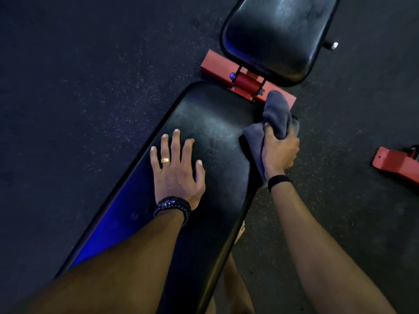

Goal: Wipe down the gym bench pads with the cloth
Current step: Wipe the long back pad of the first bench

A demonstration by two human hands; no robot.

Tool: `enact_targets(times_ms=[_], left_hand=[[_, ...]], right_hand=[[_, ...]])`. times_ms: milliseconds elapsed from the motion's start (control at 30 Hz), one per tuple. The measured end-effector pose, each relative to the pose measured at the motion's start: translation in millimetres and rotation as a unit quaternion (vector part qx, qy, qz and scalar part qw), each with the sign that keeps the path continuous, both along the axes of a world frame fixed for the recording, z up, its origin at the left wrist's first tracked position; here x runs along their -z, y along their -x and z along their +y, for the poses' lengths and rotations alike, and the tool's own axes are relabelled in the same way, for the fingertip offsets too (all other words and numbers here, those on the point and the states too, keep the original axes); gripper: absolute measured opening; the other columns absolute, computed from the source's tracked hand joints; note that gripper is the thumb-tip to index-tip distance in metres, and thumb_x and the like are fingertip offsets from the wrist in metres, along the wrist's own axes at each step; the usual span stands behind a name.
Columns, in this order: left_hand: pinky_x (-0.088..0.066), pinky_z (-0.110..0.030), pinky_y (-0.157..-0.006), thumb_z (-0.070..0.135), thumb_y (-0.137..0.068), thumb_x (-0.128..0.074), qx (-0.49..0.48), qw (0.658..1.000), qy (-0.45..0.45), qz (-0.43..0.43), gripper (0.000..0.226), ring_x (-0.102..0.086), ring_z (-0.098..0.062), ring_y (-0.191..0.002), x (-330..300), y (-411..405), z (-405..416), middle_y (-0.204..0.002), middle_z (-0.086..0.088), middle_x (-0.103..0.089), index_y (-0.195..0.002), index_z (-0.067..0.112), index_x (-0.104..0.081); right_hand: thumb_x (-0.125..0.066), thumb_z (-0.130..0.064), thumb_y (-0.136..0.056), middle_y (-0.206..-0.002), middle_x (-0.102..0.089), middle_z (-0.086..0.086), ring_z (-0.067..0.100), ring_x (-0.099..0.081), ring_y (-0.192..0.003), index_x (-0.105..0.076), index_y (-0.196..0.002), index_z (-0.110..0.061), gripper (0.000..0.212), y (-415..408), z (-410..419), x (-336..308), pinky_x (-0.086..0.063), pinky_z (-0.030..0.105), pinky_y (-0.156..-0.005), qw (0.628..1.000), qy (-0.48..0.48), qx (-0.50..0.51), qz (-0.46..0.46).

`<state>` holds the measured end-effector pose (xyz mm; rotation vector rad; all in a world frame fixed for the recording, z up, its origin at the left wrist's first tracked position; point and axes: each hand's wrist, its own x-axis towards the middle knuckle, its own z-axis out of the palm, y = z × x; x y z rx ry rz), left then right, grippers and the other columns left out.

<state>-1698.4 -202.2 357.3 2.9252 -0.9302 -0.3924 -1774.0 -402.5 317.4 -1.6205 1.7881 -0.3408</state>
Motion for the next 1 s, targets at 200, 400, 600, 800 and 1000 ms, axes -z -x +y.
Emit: enact_targets(times_ms=[200,400,600,800,1000], left_hand=[[-0.016,-0.056,-0.118,0.040,-0.092,-0.033,0.007,1.000,0.000,-0.015,0.055,-0.023,-0.033,-0.147,2.0,-1.3,0.0,-0.159,-0.009,-0.027,-0.142,0.019,-0.039],[-0.014,-0.055,-0.119,0.040,-0.092,-0.036,0.005,1.000,0.004,-0.013,0.054,-0.021,-0.032,-0.148,0.9,1.9,0.7,-0.160,-0.008,-0.026,-0.142,0.021,-0.038],[-0.014,-0.055,-0.119,0.039,-0.092,-0.037,0.001,1.000,0.005,-0.019,0.054,-0.021,-0.032,-0.148,0.2,-0.9,-0.6,-0.160,-0.008,-0.025,-0.142,0.021,-0.038],[-0.015,-0.054,-0.119,0.039,-0.091,-0.039,0.007,1.000,-0.004,-0.017,0.054,-0.022,-0.032,-0.147,0.4,-0.5,-2.4,-0.160,-0.008,-0.027,-0.142,0.020,-0.040],[-0.014,-0.054,-0.119,0.040,-0.092,-0.036,0.005,1.000,-0.004,-0.014,0.054,-0.020,-0.031,-0.148,1.3,-0.4,-1.1,-0.160,-0.007,-0.025,-0.143,0.021,-0.039]], right_hand=[[-0.063,-0.053,-0.085,-0.115,-0.062,0.014,0.037,-0.060,-0.107,-0.054,-0.134,-0.030,0.054,-2.0,-3.3,-2.9,-0.048,0.039,-0.082,1.000,-0.008,-0.012,0.009],[-0.064,-0.049,-0.086,-0.116,-0.062,0.013,0.035,-0.061,-0.107,-0.055,-0.132,-0.029,0.051,0.7,2.6,0.9,-0.047,0.038,-0.081,1.000,0.012,0.008,-0.011],[-0.067,-0.045,-0.086,-0.117,-0.059,0.014,0.028,-0.059,-0.109,-0.054,-0.139,-0.025,0.058,30.0,55.9,-15.6,-0.040,0.022,-0.085,0.997,0.032,-0.032,-0.068],[-0.066,-0.044,-0.083,-0.118,-0.052,0.005,0.011,-0.050,-0.103,-0.055,-0.134,-0.022,0.057,69.6,153.7,-47.3,-0.036,0.016,-0.083,0.996,0.005,-0.018,-0.087],[-0.067,-0.047,-0.081,-0.121,-0.066,0.010,0.032,-0.061,-0.112,-0.060,-0.127,-0.025,0.051,-12.3,-44.7,18.7,-0.047,0.034,-0.087,0.999,-0.025,-0.013,-0.044]])
